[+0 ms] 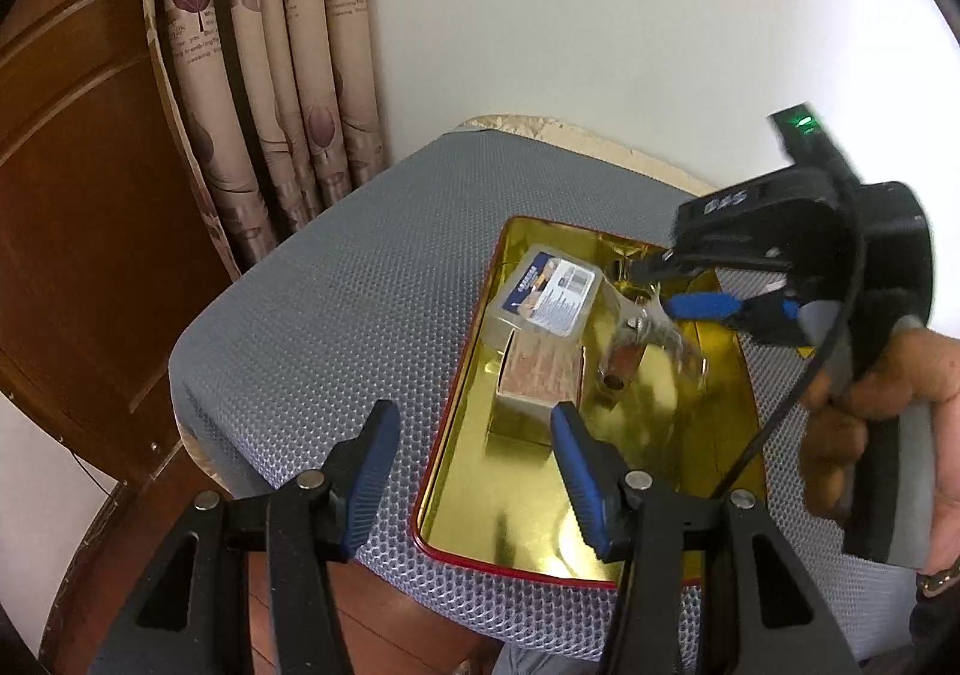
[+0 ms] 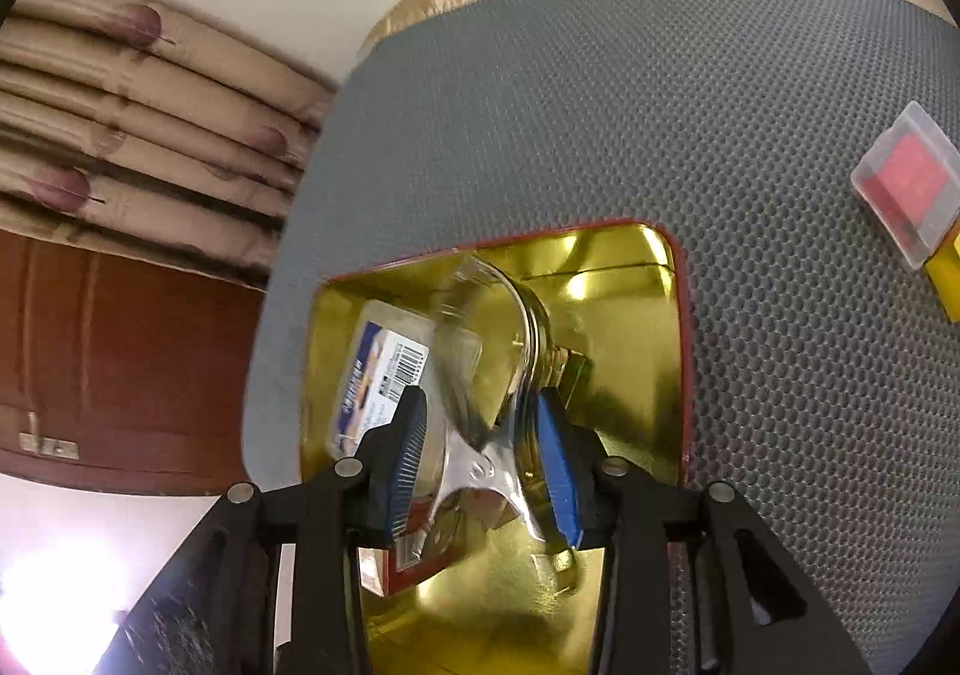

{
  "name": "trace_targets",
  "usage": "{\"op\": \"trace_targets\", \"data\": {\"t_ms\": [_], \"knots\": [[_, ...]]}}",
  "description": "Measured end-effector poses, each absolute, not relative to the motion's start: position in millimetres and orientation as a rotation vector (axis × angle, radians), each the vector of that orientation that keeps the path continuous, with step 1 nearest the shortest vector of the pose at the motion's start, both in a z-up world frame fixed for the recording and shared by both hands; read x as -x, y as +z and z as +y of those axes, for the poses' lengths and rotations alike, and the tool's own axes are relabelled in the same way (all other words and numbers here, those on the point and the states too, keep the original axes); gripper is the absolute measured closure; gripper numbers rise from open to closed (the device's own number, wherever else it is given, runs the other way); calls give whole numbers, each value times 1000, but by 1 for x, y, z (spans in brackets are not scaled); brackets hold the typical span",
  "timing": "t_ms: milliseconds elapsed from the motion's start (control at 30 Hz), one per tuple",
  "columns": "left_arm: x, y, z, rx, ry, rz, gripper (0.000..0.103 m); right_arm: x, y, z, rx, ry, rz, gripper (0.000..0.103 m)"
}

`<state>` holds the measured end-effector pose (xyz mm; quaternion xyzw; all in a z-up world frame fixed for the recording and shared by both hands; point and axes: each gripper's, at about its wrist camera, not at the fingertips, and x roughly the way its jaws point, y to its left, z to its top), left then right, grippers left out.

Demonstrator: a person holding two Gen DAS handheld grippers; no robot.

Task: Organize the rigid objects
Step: 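Release the cardboard box in the tin with the left tool while the right tool drops the clip there, then move the left tool to the orange tape measure and grasp it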

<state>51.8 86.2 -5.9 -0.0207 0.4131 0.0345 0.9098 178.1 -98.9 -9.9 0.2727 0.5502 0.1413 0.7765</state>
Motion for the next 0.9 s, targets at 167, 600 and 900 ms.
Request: {"op": "trace_targets", "data": {"t_ms": [167, 600, 900], "knots": [[-52, -9, 83, 29, 79, 856, 49, -135, 18, -133, -509, 336, 1008, 64], [-38, -5, 35, -56, -91, 858, 49, 16, -30, -366, 10, -437, 891, 54], [-56, -22, -73, 54, -478, 1108, 49, 47, -36, -452, -125, -542, 863, 27]]}}
